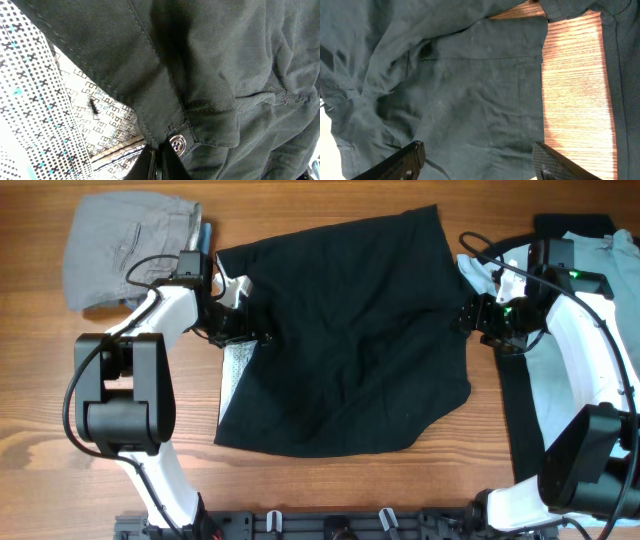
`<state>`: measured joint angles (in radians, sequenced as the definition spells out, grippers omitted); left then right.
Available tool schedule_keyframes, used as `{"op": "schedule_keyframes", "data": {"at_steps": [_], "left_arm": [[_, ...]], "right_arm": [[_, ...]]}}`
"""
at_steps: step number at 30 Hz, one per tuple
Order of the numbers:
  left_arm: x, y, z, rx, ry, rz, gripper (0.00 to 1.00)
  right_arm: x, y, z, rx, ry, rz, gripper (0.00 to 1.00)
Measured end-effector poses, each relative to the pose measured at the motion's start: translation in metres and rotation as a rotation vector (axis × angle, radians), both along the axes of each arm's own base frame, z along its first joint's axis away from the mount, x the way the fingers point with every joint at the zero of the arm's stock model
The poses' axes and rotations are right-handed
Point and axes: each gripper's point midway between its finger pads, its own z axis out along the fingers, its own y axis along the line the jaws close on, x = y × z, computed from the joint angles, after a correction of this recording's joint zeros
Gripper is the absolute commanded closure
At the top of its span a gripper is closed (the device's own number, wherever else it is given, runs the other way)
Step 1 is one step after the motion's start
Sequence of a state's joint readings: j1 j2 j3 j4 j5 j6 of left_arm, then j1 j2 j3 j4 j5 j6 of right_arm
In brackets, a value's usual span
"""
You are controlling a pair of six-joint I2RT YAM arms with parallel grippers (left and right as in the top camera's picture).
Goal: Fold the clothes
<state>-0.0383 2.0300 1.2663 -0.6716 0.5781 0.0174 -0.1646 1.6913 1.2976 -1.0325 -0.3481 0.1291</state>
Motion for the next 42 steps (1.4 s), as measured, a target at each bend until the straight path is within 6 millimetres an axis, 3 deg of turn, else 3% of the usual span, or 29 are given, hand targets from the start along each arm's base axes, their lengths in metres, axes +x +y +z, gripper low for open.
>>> {"op": "schedule_keyframes", "data": {"at_steps": [6, 10, 12, 15, 18, 21, 23, 25, 26, 27, 29, 30, 31, 32, 33, 34, 36, 38, 40, 41, 42], "left_arm": [[-0.009, 0.007, 0.005, -0.004, 0.044, 0.021, 0.96], [0.002, 0.042, 0.056, 0.031, -0.067, 0.106, 0.96], [0.004, 0.063, 0.07, 0.091, -0.096, 0.165, 0.96], [0.004, 0.09, 0.073, 0.16, -0.097, 0.234, 0.96], [0.003, 0.098, 0.069, 0.208, -0.082, 0.254, 0.96], [-0.001, 0.105, 0.066, 0.255, -0.061, 0.277, 0.96], [-0.001, 0.107, 0.065, 0.262, -0.059, 0.28, 0.94], [-0.001, 0.108, 0.065, 0.269, -0.058, 0.284, 0.71], [-0.001, 0.109, 0.065, 0.272, -0.055, 0.292, 0.64], [-0.001, 0.109, 0.064, 0.277, -0.054, 0.294, 0.6], [-0.002, 0.11, 0.064, 0.282, -0.049, 0.298, 0.63], [-0.004, 0.111, 0.063, 0.285, -0.043, 0.296, 0.67], [-0.004, 0.111, 0.063, 0.285, -0.04, 0.297, 0.72], [-0.006, 0.11, 0.063, 0.286, -0.032, 0.296, 0.77], [-0.008, 0.109, 0.062, 0.286, -0.026, 0.293, 0.79], [-0.008, 0.108, 0.062, 0.287, -0.023, 0.289, 0.79], [-0.009, 0.103, 0.062, 0.288, -0.023, 0.274, 0.79], [-0.009, 0.094, 0.062, 0.288, -0.026, 0.25, 0.78], [-0.009, 0.084, 0.062, 0.288, -0.034, 0.223, 0.75], [-0.008, 0.08, 0.062, 0.287, -0.041, 0.213, 0.74], [-0.007, 0.076, 0.063, 0.286, -0.049, 0.204, 0.71]], "right_arm": [[0.0, 0.0, 0.0, 0.0, 0.0, 0.0, 0.27], [0.0, 0.0, 0.0, 0.0, 0.0, 0.0, 0.27], [0.0, 0.0, 0.0, 0.0, 0.0, 0.0, 0.27], [0.0, 0.0, 0.0, 0.0, -0.001, 0.0, 0.26], [-0.001, 0.0, 0.0, 0.001, 0.005, -0.001, 0.26], [-0.014, 0.002, -0.007, 0.01, 0.059, -0.006, 0.27], [-0.026, 0.004, -0.02, 0.019, 0.103, -0.018, 0.34], [-0.047, 0.009, -0.038, 0.035, 0.175, -0.031, 0.34], [-0.059, 0.013, -0.047, 0.044, 0.215, -0.027, 0.29], [-0.071, 0.018, -0.055, 0.052, 0.253, -0.02, 0.24], [-0.091, 0.028, -0.067, 0.066, 0.312, -0.007, 0.22], [-0.099, 0.033, -0.072, 0.077, 0.333, 0.001, 0.29], [-0.102, 0.039, -0.079, 0.096, 0.328, 0.015, 0.43], [-0.107, 0.046, -0.085, 0.115, 0.33, 0.022, 0.71], [-0.11, 0.054, -0.09, 0.136, 0.324, 0.036, 0.85], [-0.112, 0.06, -0.093, 0.148, 0.323, 0.046, 0.92], [-0.106, 0.07, -0.092, 0.192, 0.292, 0.054, 0.96], [-0.095, 0.077, -0.085, 0.24, 0.256, 0.054, 0.93], [-0.063, 0.087, -0.067, 0.306, 0.14, 0.072, 0.65], [-0.04, 0.091, -0.056, 0.341, 0.047, 0.087, 0.42], [-0.012, 0.097, -0.039, 0.38, -0.077, 0.115, 0.26]]}}
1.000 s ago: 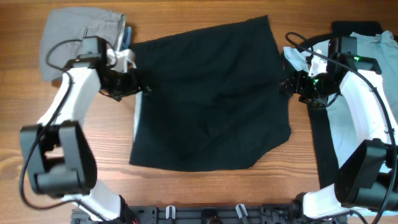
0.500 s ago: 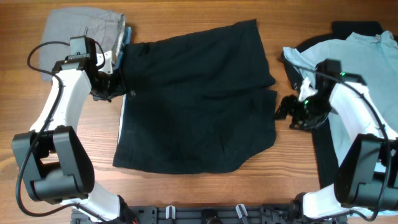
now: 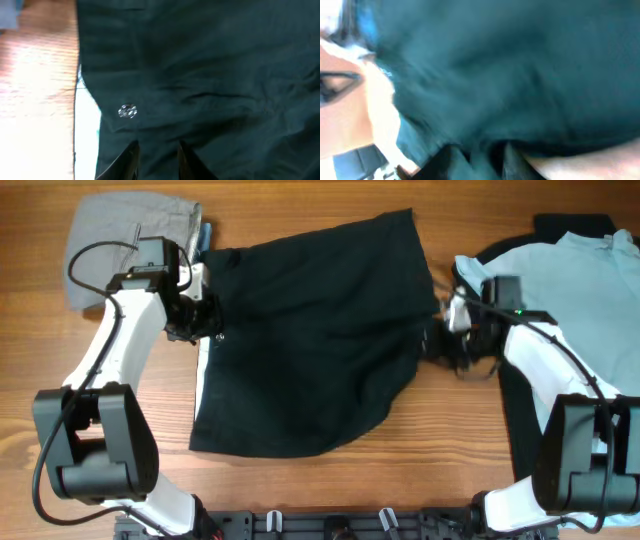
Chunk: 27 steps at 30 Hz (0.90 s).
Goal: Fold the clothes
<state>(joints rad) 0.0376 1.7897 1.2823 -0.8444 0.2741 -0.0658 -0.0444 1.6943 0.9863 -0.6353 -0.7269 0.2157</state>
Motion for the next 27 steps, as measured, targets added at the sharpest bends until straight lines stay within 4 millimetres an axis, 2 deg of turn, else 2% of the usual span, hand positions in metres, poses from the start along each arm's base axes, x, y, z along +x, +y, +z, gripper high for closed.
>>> {"op": "schedule_keyframes", "data": {"at_steps": [1, 2, 3, 5, 6, 8, 9, 10, 11, 13, 15, 17, 18, 19, 21, 24, 25, 27], "left_arm": [[0.002, -0.005, 0.001, 0.001, -0.012, -0.013, 0.71], [0.003, -0.007, 0.001, 0.001, -0.015, -0.018, 0.7], [0.003, -0.008, 0.001, 0.001, -0.016, -0.022, 0.69], [0.003, -0.011, 0.001, 0.0, -0.017, -0.03, 0.69], [0.003, -0.012, 0.001, 0.001, -0.017, -0.032, 0.68], [0.002, -0.012, 0.001, 0.001, -0.013, -0.032, 0.67], [0.002, -0.012, 0.001, 0.001, -0.015, -0.032, 0.66], [0.002, -0.012, 0.001, 0.001, -0.014, -0.032, 0.66], [0.002, -0.012, 0.001, 0.001, -0.016, -0.032, 0.66], [0.002, -0.012, 0.001, 0.001, -0.014, -0.032, 0.66], [0.002, -0.012, 0.001, 0.001, -0.012, -0.032, 0.67], [-0.001, -0.012, 0.0, 0.0, -0.001, -0.032, 0.67], [-0.002, -0.012, 0.0, 0.0, 0.002, -0.032, 0.67], [-0.003, -0.012, 0.0, 0.0, 0.008, -0.032, 0.67], [-0.003, -0.012, 0.0, 0.0, 0.008, -0.032, 0.67], [-0.003, -0.012, 0.0, 0.0, 0.008, -0.032, 0.67], [-0.003, -0.012, 0.0, 0.001, 0.009, -0.032, 0.67], [-0.004, -0.012, 0.0, 0.0, 0.011, -0.032, 0.67]], "right_arm": [[0.025, 0.006, 0.02, 0.049, -0.125, 0.013, 0.24], [0.032, 0.008, 0.026, 0.066, -0.163, 0.019, 0.23], [0.036, 0.008, 0.028, 0.07, -0.188, 0.022, 0.24], [0.03, 0.007, 0.024, 0.062, -0.153, 0.017, 0.27], [0.018, 0.002, 0.016, 0.032, -0.076, 0.004, 0.31], [-0.004, -0.008, 0.003, -0.029, 0.052, -0.018, 0.32], [-0.025, -0.016, -0.007, -0.094, 0.157, -0.029, 0.32], [-0.037, -0.024, -0.014, -0.15, 0.215, -0.034, 0.29], [-0.051, -0.035, -0.021, -0.224, 0.282, -0.044, 0.21], [-0.075, -0.056, -0.029, -0.361, 0.398, -0.072, 0.17], [-0.078, -0.062, -0.035, -0.396, 0.405, -0.083, 0.17], [-0.085, -0.06, -0.048, -0.387, 0.406, -0.086, 0.21], [-0.085, -0.057, -0.052, -0.368, 0.396, -0.085, 0.62], [-0.087, -0.05, -0.056, -0.326, 0.384, -0.071, 0.8], [-0.088, -0.037, -0.055, -0.255, 0.359, -0.032, 0.94], [-0.085, -0.011, -0.043, -0.101, 0.328, 0.011, 0.96], [-0.074, 0.005, -0.031, 0.012, 0.273, 0.022, 0.96], [-0.033, 0.025, -0.01, 0.183, 0.086, 0.012, 0.96]]}}
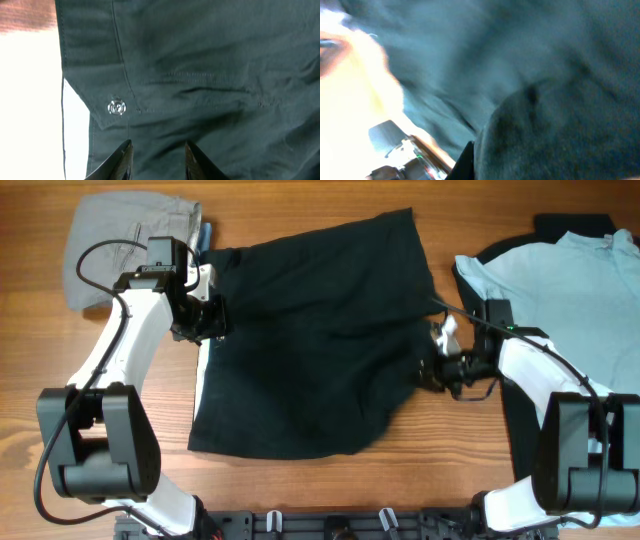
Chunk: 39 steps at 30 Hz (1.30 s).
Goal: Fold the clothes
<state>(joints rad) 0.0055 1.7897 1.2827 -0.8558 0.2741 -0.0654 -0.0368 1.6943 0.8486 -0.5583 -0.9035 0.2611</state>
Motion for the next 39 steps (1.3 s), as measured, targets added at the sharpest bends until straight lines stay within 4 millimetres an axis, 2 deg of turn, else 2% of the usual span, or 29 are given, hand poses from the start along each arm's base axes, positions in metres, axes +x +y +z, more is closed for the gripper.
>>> {"op": "schedule_keyframes", "data": {"at_steps": [1, 2, 3, 4, 5, 9, 11, 13, 15, 16, 17, 19, 21, 23, 24, 26, 27, 29, 30, 31, 32, 34, 35, 36, 39], "left_arm": [[0.0, 0.0, 0.0, 0.0, -0.002, 0.0, 0.67], [0.001, 0.0, 0.0, 0.0, -0.003, 0.0, 0.67], [0.0, 0.0, 0.0, 0.0, -0.001, 0.0, 0.67], [0.001, 0.0, 0.0, 0.001, -0.002, 0.0, 0.67], [0.0, 0.0, 0.0, 0.001, 0.002, 0.0, 0.66], [-0.004, 0.0, 0.0, 0.0, 0.016, 0.0, 0.65], [-0.004, 0.0, -0.001, 0.0, 0.016, 0.0, 0.65], [-0.004, 0.0, 0.0, 0.0, 0.015, 0.0, 0.65], [-0.003, 0.0, 0.0, 0.001, 0.015, 0.0, 0.64], [-0.003, 0.0, 0.0, 0.001, 0.015, 0.0, 0.64], [-0.004, 0.0, -0.001, 0.001, 0.016, 0.0, 0.64], [-0.003, 0.0, 0.0, 0.001, 0.015, 0.0, 0.64], [-0.003, 0.0, 0.0, 0.0, 0.014, 0.0, 0.64], [-0.003, 0.0, 0.0, 0.0, 0.014, 0.0, 0.64], [-0.003, 0.0, 0.0, 0.001, 0.013, 0.0, 0.63], [-0.004, 0.0, -0.001, 0.001, 0.016, 0.0, 0.62], [-0.003, 0.0, 0.0, 0.001, 0.014, 0.0, 0.62], [-0.003, 0.0, 0.0, 0.001, 0.013, 0.0, 0.62], [-0.003, 0.0, 0.0, 0.0, 0.014, 0.0, 0.63], [-0.003, 0.0, 0.0, 0.0, 0.014, 0.0, 0.63], [-0.003, 0.0, 0.0, 0.001, 0.013, 0.0, 0.62], [-0.003, 0.0, 0.0, 0.0, 0.014, 0.0, 0.62], [-0.004, 0.0, 0.0, 0.001, 0.016, 0.0, 0.62], [-0.004, 0.0, 0.0, 0.0, 0.016, 0.0, 0.61], [-0.004, 0.0, 0.0, 0.0, 0.018, 0.0, 0.61]], "right_arm": [[0.035, 0.007, 0.021, 0.085, -0.146, -0.03, 0.96], [0.055, 0.011, 0.036, 0.121, -0.238, -0.045, 0.83], [0.079, 0.011, 0.055, 0.143, -0.342, -0.074, 0.41], [0.09, 0.012, 0.064, 0.152, -0.387, -0.096, 0.22], [0.099, 0.012, 0.071, 0.154, -0.408, -0.123, 0.17], [0.102, 0.015, 0.066, 0.126, -0.375, -0.16, 0.18], [0.092, 0.01, 0.052, 0.099, -0.297, -0.164, 0.19], [0.073, 0.006, 0.034, 0.056, -0.21, -0.141, 0.21], [0.053, 0.0, 0.015, -0.016, -0.135, -0.114, 0.35], [0.047, -0.003, 0.009, -0.049, -0.116, -0.102, 0.39], [0.041, -0.007, 0.001, -0.095, -0.122, -0.074, 0.53], [0.038, -0.012, -0.005, -0.15, -0.157, -0.032, 0.73], [0.028, -0.015, -0.011, -0.186, -0.145, 0.005, 0.78], [0.003, -0.019, -0.02, -0.218, -0.044, 0.041, 0.85], [-0.013, -0.021, -0.023, -0.231, 0.032, 0.055, 0.91], [-0.056, -0.027, -0.024, -0.272, 0.237, 0.09, 0.93], [-0.073, -0.03, -0.017, -0.289, 0.335, 0.107, 0.92], [-0.084, -0.033, 0.005, -0.305, 0.423, 0.129, 0.92], [-0.078, -0.034, 0.026, -0.309, 0.436, 0.132, 0.66], [-0.072, -0.034, 0.036, -0.312, 0.423, 0.13, 0.41], [-0.063, -0.035, 0.044, -0.316, 0.398, 0.126, 0.29], [-0.047, -0.04, 0.05, -0.354, 0.332, 0.119, 0.17], [-0.046, -0.042, 0.049, -0.371, 0.33, 0.117, 0.12], [-0.048, -0.053, 0.043, -0.442, 0.338, 0.116, 0.06], [-0.052, -0.074, 0.036, -0.574, 0.378, 0.089, 0.04]]}}
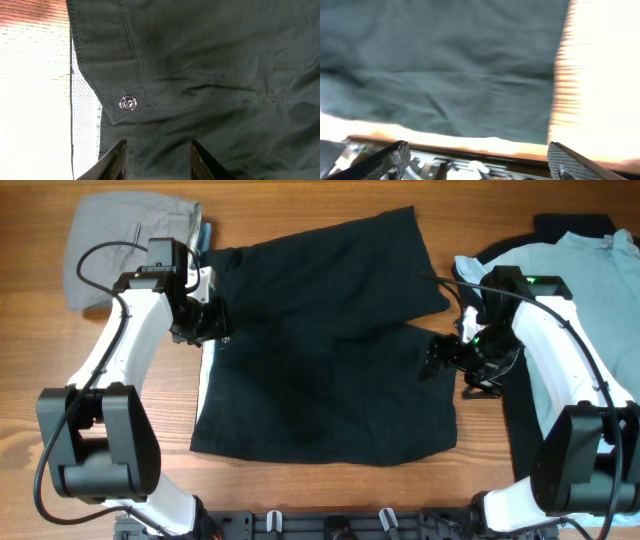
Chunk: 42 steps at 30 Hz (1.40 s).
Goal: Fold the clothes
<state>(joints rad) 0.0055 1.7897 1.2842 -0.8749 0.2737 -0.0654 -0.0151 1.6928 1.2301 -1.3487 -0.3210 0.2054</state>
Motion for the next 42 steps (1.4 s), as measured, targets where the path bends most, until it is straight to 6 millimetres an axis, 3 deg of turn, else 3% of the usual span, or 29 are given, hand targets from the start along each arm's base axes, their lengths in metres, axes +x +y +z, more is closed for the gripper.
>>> {"op": "schedule_keyframes", "data": {"at_steps": [2, 4, 5, 6, 7, 8, 11, 12, 16, 20, 21, 25, 26, 27, 28, 30, 31, 34, 36, 38, 40, 42], "left_arm": [[0.0, 0.0, 0.0, 0.0, -0.002, 0.0, 0.6], [0.0, 0.0, 0.0, 0.0, -0.002, 0.0, 0.62], [0.001, 0.0, 0.0, 0.0, -0.004, 0.0, 0.68], [0.001, 0.0, 0.0, 0.0, -0.003, 0.0, 0.78], [0.001, 0.0, 0.0, 0.0, -0.003, 0.0, 0.86], [0.001, 0.0, 0.0, 0.0, -0.004, 0.0, 0.92], [0.001, -0.002, 0.001, -0.012, -0.007, -0.005, 0.94], [0.002, -0.005, 0.002, -0.026, -0.008, -0.006, 0.93], [0.0, -0.016, 0.002, -0.042, -0.007, -0.033, 0.88], [0.0, -0.034, 0.004, -0.053, -0.021, -0.078, 0.72], [0.0, -0.036, 0.004, -0.053, -0.024, -0.088, 0.63], [-0.001, -0.046, 0.004, -0.057, -0.025, -0.111, 0.52], [-0.002, -0.046, 0.004, -0.057, -0.025, -0.114, 0.51], [-0.002, -0.047, 0.004, -0.057, -0.025, -0.115, 0.49], [-0.002, -0.047, 0.004, -0.057, -0.024, -0.114, 0.49], [-0.002, -0.047, 0.004, -0.057, -0.024, -0.114, 0.49], [-0.002, -0.047, 0.004, -0.057, -0.024, -0.114, 0.48], [-0.003, -0.047, 0.004, -0.057, -0.019, -0.114, 0.44], [-0.005, -0.046, 0.003, -0.056, -0.008, -0.113, 0.44], [-0.008, -0.046, 0.003, -0.052, 0.004, -0.112, 0.49], [-0.011, -0.045, 0.002, -0.05, 0.018, -0.114, 0.51], [-0.015, -0.045, 0.001, -0.05, 0.033, -0.111, 0.55]], "right_arm": [[0.001, -0.011, -0.011, -0.072, -0.006, -0.009, 0.09], [-0.001, -0.015, -0.025, -0.097, -0.011, -0.016, 0.21], [-0.003, -0.016, -0.031, -0.105, -0.01, -0.02, 0.36], [-0.007, -0.017, -0.042, -0.113, -0.007, -0.032, 0.71], [-0.011, -0.017, -0.049, -0.116, 0.001, -0.033, 0.88], [-0.006, -0.017, -0.058, -0.114, -0.034, -0.041, 0.96], [0.024, -0.013, -0.078, -0.086, -0.189, -0.065, 0.96], [0.042, -0.01, -0.08, -0.067, -0.264, -0.079, 0.96], [0.075, -0.009, -0.081, -0.057, -0.384, -0.133, 0.96], [0.103, -0.009, -0.095, -0.044, -0.432, -0.224, 0.96], [0.114, -0.008, -0.096, -0.033, -0.456, -0.246, 0.96], [0.186, 0.003, -0.091, 0.081, -0.682, -0.319, 0.96], [0.191, 0.004, -0.091, 0.089, -0.693, -0.324, 0.96], [0.194, 0.003, -0.089, 0.09, -0.694, -0.326, 0.92], [0.197, 0.004, -0.085, 0.091, -0.693, -0.323, 0.8], [0.204, 0.006, -0.072, 0.104, -0.696, -0.294, 0.66], [0.202, 0.008, -0.065, 0.108, -0.678, -0.27, 0.62], [0.168, 0.01, -0.032, 0.107, -0.603, -0.19, 0.57], [0.129, 0.001, 0.004, 0.082, -0.55, -0.168, 0.5], [0.09, -0.017, 0.031, 0.024, -0.493, -0.185, 0.5], [0.051, -0.03, 0.035, -0.033, -0.38, -0.205, 0.5], [0.021, -0.033, 0.019, -0.063, -0.259, -0.215, 0.5]]}}
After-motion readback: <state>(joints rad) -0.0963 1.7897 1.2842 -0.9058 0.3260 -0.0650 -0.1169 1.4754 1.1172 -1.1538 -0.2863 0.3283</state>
